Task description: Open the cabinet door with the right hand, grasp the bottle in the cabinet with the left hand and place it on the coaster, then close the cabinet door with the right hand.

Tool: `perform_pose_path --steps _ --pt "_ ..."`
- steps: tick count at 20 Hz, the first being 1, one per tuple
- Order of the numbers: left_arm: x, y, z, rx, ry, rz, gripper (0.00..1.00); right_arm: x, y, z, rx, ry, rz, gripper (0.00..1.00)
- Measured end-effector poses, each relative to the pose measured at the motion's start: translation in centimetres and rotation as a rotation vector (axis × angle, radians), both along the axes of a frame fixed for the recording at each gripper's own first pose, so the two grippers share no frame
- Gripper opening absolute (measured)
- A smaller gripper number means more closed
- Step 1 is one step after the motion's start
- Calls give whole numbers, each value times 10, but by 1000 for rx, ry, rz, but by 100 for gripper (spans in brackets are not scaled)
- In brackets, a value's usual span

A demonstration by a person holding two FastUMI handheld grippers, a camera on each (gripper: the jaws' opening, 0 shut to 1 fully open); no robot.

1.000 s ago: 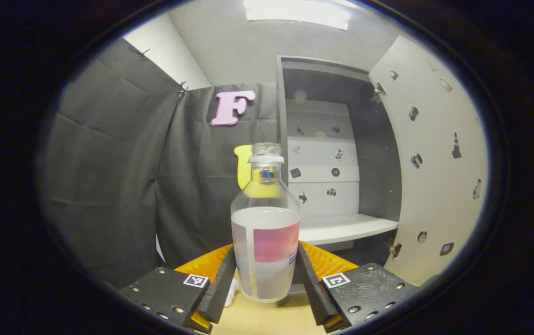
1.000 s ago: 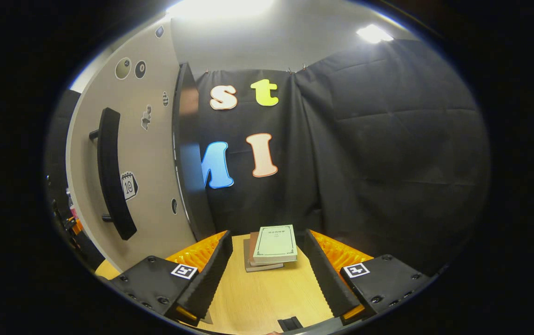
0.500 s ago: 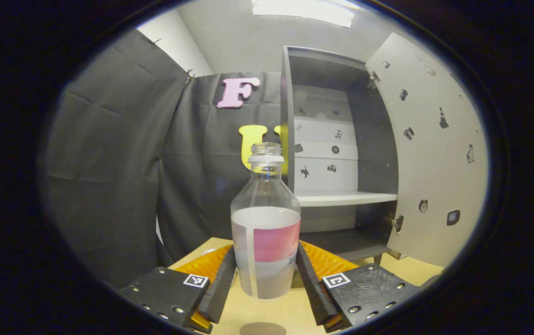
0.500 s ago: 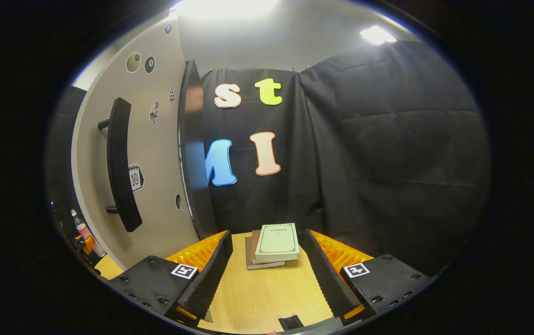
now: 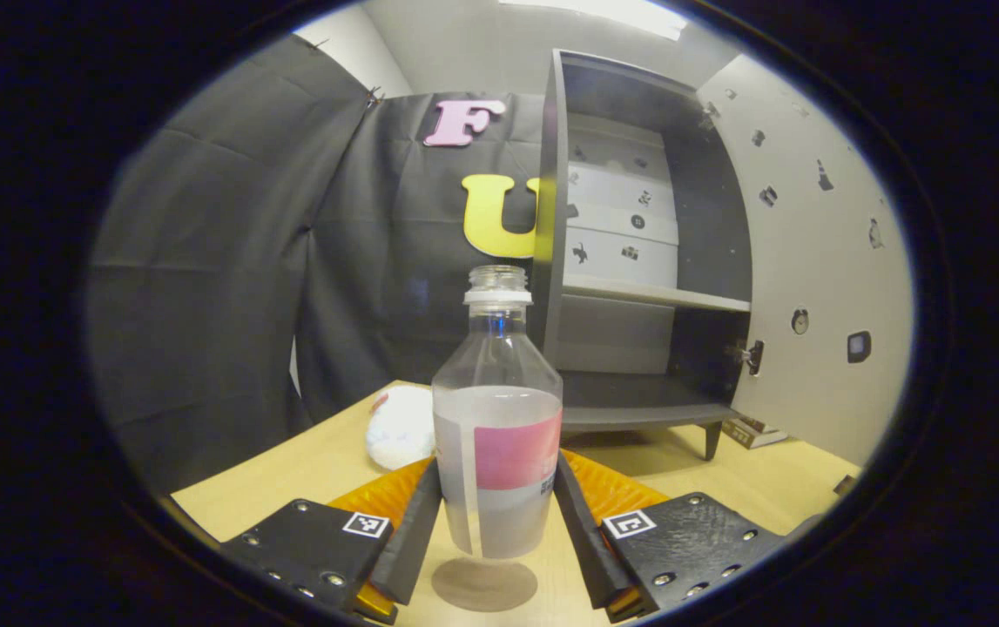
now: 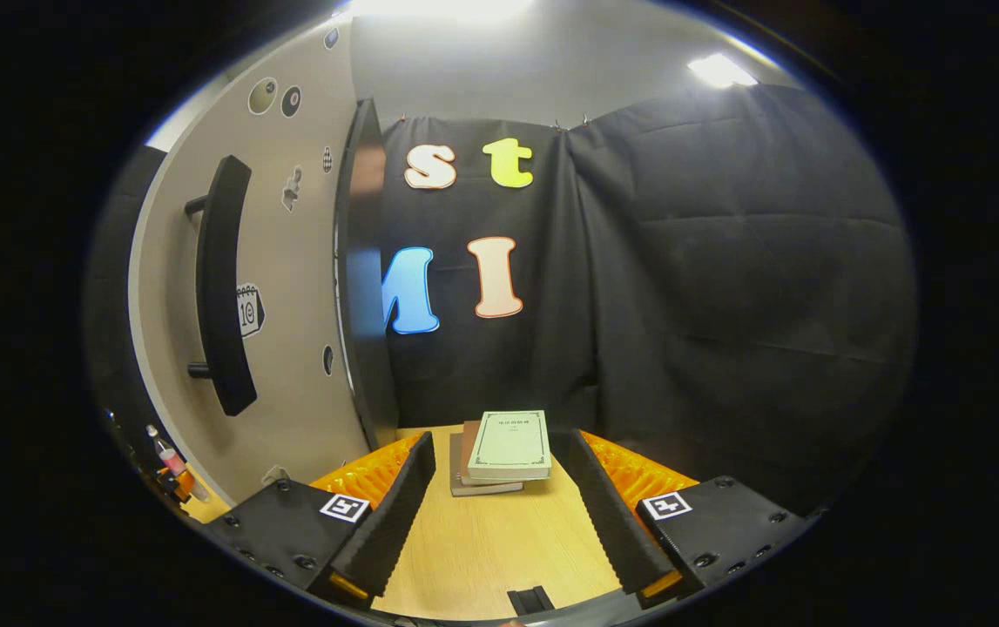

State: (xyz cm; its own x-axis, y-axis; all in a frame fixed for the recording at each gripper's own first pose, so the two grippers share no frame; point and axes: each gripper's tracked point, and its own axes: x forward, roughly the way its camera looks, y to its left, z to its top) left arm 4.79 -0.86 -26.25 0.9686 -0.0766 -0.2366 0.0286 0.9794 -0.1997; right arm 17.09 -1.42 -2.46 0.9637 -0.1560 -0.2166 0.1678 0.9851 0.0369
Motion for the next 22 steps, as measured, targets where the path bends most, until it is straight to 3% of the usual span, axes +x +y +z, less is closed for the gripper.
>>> perform_pose_path --steps 7,20,21,22 --pt "-5 -9 -61 2 89 -4 72 1 -6 0 -44 12 -2 98" --pt "-28 -4 -91 24 140 48 75 -6 -7 -5 0 22 -13 98" --pt "-29 -4 -93 24 148 47 72 -5 -5 -7 2 25 -9 98" --pt "-30 -4 -95 25 158 48 75 -5 -3 -7 3 27 -5 98"
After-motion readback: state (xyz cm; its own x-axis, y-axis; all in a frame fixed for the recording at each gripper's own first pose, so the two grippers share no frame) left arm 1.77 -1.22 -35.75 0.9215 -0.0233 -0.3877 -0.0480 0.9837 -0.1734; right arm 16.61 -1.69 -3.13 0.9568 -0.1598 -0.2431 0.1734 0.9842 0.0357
